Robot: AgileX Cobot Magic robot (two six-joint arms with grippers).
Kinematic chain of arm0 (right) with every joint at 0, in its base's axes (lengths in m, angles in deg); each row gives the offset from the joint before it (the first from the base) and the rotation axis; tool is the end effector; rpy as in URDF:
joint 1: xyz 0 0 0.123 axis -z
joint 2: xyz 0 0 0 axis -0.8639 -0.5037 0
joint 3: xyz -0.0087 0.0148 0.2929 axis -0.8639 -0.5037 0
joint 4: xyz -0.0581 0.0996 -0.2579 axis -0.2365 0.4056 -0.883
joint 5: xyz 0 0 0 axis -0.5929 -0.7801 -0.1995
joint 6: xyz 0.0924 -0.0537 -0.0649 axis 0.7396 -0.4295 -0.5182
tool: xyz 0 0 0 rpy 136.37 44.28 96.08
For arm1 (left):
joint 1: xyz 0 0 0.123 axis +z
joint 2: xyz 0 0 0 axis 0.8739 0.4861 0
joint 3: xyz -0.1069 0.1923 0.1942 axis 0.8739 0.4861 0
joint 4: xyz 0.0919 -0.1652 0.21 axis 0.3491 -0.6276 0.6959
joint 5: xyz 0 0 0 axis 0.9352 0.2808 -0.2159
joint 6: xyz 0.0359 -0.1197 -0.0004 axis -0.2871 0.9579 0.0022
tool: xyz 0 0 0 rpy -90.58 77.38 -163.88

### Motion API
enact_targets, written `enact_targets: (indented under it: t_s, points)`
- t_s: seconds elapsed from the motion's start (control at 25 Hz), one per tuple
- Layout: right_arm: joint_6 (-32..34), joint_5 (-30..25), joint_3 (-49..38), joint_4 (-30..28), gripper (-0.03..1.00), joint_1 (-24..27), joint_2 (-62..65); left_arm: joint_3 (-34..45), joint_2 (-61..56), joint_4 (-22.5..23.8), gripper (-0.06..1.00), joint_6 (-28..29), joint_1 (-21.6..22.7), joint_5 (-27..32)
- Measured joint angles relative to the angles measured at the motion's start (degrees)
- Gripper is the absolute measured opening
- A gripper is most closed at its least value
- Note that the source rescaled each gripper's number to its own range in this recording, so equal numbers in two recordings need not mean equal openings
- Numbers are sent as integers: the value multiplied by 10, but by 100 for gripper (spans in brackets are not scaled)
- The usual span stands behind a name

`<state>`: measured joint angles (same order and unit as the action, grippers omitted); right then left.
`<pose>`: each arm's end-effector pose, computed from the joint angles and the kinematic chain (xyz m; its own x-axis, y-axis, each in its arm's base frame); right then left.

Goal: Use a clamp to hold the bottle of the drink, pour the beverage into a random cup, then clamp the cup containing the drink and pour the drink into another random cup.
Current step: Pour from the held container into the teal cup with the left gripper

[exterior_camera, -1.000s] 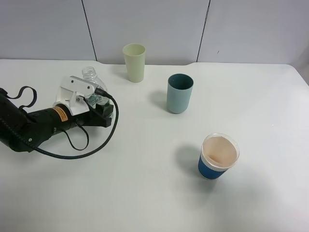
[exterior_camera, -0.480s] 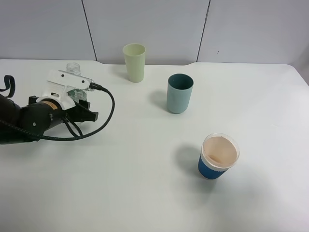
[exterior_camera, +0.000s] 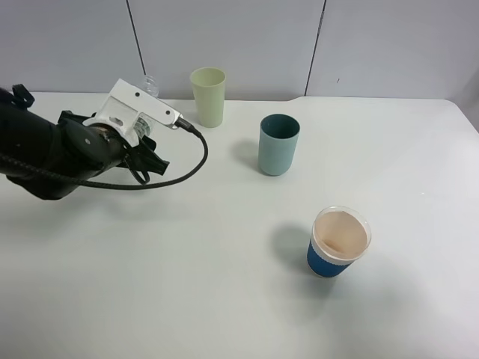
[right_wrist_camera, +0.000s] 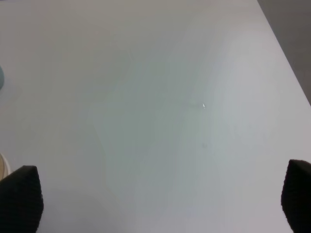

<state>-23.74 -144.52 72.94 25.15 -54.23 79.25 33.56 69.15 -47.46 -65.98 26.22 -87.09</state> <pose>0.0429 -0.0043 0.2791 -0.4481 0.0091 -0.8939 0.0810 0.9962 -0.0305 0.3264 -0.1347 0.1054 -0.4933 0.4734 -0.7297 0.1347 0.8704 0.4736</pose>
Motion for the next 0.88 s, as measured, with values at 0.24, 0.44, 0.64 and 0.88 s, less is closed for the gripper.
enact_targets:
  t_s: [0.24, 0.44, 0.64, 0.88]
  points:
    - [0, 0, 0, 0, 100, 0, 0, -63, 0, -126, 7, -196, -29, -11]
    - [0, 0, 0, 0, 100, 0, 0, -100, 1, -169, 7, -291, -59, -31]
    - [0, 0, 0, 0, 100, 0, 0, -142, 15, -226, 7, -408, -84, -64]
    - [0, 0, 0, 0, 100, 0, 0, -180, 39, -264, 7, -497, -101, -87]
